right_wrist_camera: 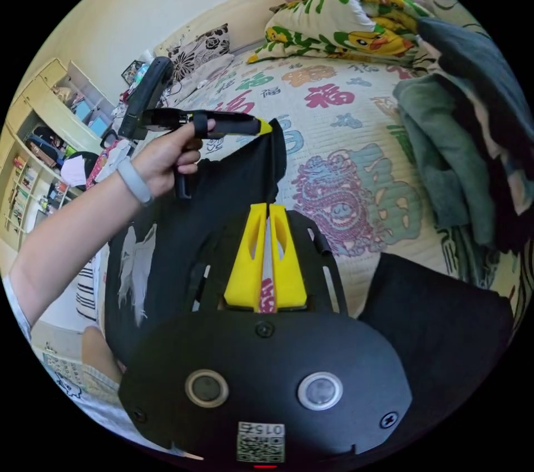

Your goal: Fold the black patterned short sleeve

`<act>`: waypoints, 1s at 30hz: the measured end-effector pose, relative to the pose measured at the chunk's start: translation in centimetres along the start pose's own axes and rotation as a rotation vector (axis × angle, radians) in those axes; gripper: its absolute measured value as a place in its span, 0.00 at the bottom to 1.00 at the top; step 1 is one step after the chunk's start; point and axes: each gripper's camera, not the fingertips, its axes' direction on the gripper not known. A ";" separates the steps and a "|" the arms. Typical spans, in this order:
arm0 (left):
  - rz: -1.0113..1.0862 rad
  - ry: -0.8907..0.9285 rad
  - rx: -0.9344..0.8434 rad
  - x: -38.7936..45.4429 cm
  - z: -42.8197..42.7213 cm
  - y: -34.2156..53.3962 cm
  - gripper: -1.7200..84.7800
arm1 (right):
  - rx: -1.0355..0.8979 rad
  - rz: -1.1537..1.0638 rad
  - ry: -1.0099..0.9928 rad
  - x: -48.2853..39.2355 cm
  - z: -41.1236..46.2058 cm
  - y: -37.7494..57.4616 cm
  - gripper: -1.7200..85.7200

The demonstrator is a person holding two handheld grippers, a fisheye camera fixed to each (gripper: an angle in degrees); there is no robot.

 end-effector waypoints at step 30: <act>0.359 -0.264 -0.184 14.3 -0.1 -1.8 0.13 | -0.149 0.054 0.257 5.6 25.8 2.2 0.01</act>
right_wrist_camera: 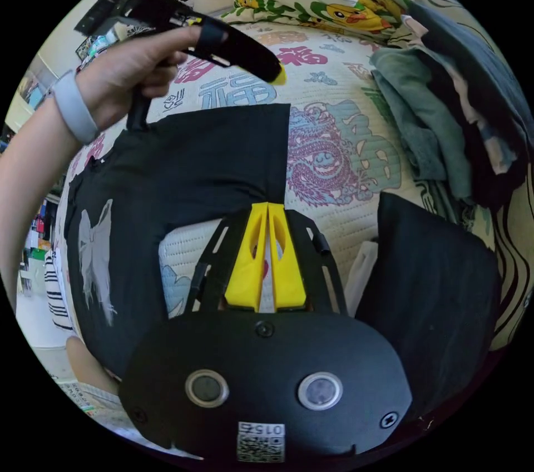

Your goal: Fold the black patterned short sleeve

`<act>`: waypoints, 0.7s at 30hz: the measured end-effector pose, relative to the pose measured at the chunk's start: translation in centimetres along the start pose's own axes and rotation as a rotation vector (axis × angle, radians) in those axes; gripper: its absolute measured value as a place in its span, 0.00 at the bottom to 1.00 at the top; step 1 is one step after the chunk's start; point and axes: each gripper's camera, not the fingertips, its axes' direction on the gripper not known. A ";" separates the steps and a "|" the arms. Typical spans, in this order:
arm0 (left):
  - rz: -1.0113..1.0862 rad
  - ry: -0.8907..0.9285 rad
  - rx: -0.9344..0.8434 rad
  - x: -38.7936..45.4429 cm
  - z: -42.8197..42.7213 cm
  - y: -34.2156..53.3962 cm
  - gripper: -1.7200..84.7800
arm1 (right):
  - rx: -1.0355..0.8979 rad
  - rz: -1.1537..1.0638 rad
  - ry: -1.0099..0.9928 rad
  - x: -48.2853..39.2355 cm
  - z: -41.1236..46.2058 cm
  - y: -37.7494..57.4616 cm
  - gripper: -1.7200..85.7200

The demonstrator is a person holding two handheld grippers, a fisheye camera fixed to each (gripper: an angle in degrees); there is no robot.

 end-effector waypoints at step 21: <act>-1.032 -0.227 0.530 -3.9 -31.3 53.6 0.14 | 0.153 -0.349 -0.243 -11.7 11.0 5.9 0.01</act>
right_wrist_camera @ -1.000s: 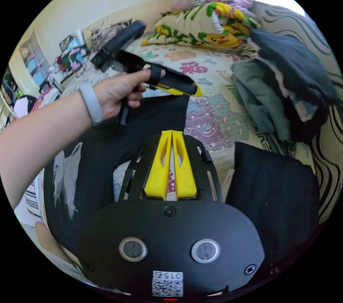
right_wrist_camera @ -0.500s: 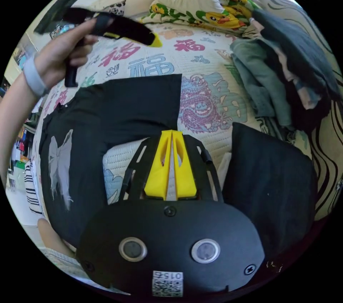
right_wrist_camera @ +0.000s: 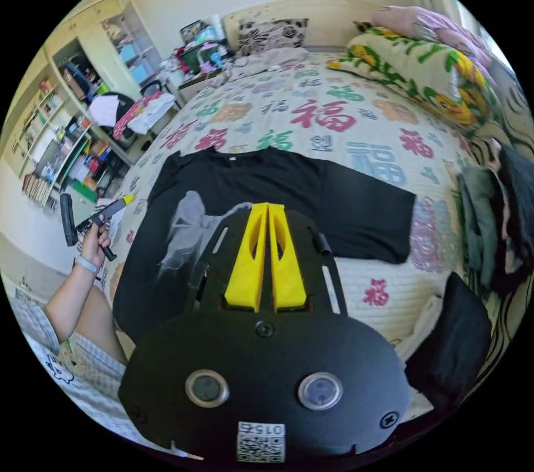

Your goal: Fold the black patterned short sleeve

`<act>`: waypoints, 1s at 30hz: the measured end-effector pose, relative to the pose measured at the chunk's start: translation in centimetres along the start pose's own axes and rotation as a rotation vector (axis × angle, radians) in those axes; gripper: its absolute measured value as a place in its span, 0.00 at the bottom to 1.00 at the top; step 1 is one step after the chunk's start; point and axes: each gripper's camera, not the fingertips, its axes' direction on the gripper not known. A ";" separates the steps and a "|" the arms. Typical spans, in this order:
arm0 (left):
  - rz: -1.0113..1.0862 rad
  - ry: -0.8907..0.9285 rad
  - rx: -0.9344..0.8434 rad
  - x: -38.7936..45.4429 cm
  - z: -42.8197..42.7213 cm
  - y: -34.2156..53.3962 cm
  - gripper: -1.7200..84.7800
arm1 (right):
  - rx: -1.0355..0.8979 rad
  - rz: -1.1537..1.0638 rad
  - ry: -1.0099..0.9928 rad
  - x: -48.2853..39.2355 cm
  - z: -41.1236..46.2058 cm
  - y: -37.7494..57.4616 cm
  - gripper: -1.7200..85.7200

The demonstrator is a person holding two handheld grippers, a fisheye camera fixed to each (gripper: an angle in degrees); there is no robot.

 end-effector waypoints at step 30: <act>-0.669 0.366 0.426 -19.8 -21.7 -2.1 0.01 | -0.451 -0.373 -0.245 -23.1 47.2 -4.1 0.11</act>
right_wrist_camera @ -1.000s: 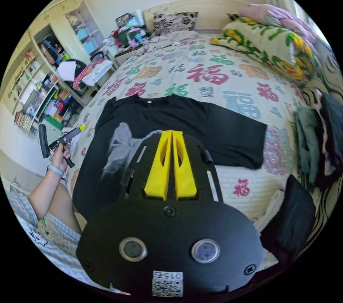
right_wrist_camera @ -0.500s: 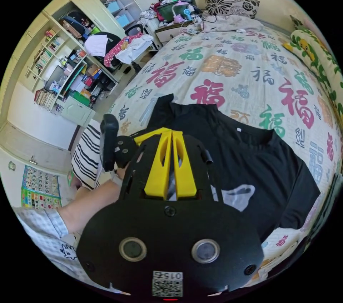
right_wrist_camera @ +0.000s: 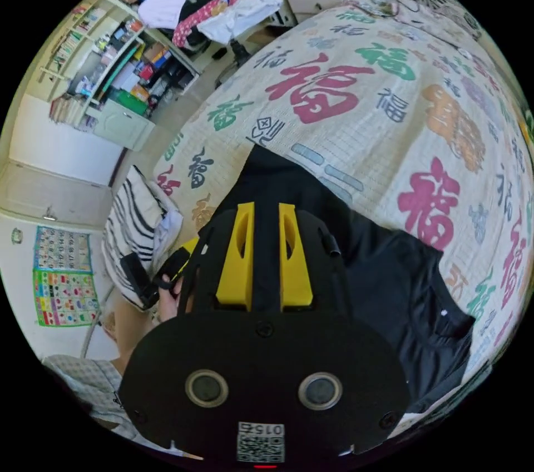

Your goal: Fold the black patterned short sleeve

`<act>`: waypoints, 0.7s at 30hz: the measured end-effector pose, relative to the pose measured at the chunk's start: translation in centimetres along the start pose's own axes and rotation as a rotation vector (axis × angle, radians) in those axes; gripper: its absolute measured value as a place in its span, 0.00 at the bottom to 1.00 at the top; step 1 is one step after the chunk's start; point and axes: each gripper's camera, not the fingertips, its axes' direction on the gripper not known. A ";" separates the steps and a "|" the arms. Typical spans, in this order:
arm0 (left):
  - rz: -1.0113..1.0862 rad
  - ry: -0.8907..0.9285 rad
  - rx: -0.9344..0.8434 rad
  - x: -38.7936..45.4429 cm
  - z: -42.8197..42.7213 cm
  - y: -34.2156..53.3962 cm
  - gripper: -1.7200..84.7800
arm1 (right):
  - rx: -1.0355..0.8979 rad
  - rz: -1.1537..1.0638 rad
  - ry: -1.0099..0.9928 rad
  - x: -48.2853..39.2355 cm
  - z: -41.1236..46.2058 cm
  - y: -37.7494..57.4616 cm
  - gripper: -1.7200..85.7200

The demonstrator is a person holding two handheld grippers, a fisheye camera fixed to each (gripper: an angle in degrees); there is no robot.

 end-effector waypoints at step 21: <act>0.119 -0.224 -0.138 9.4 -1.7 -3.6 0.05 | -0.055 -0.001 0.197 -1.7 13.4 -2.0 0.01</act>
